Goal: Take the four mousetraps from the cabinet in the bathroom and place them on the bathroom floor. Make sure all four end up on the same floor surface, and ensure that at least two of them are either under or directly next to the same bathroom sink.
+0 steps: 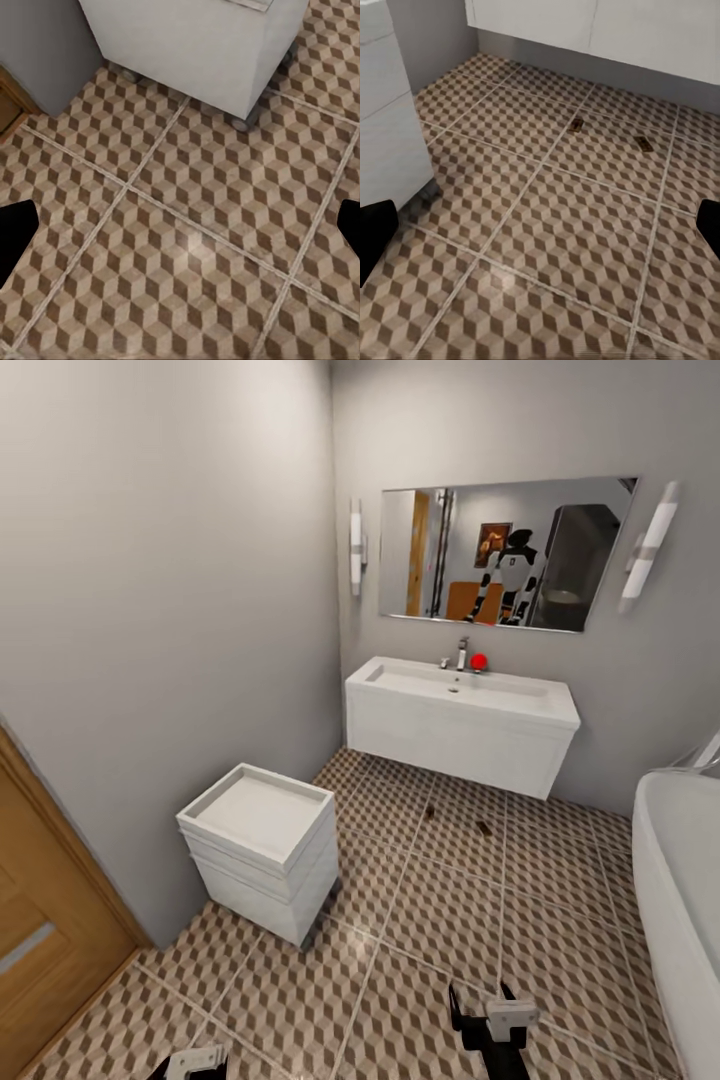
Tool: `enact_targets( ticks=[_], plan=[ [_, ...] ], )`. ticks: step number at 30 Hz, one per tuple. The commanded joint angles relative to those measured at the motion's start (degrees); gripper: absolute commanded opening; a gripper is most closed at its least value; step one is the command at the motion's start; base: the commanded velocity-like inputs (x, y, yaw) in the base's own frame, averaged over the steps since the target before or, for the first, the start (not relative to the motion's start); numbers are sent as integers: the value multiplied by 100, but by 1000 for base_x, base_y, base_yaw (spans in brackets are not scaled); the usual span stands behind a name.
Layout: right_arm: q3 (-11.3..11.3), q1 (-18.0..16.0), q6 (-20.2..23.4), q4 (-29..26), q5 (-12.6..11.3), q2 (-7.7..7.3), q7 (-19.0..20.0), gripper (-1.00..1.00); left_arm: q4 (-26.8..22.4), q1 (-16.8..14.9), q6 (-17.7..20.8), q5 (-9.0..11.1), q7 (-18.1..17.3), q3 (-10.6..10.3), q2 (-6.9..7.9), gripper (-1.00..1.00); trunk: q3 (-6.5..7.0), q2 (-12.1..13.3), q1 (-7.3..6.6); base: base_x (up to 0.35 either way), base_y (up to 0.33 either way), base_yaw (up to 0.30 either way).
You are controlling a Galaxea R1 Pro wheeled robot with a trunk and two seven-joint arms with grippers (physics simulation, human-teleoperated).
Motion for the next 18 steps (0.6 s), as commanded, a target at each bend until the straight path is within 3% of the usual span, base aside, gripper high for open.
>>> enact_targets(
  ticks=[1, 10, 18],
  plan=[
    [51, -5, -16, 5, -42, 0, -20, 100, 24, -12, -35, 51, -15, -22, 1, 100, -15, -13, 1, -260, 0, 135],
    [51, -5, -16, 4, -42, 1, -22, 100, 24, -12, -35, 46, -15, -24, 7, 100, -37, -13, 1, -196, 0, 135],
    [51, -5, -16, 6, -42, 1, -30, 100, 24, -12, -35, 47, -15, -23, 10, 100, -57, -13, 1, -29, 0, 135]
  ],
)
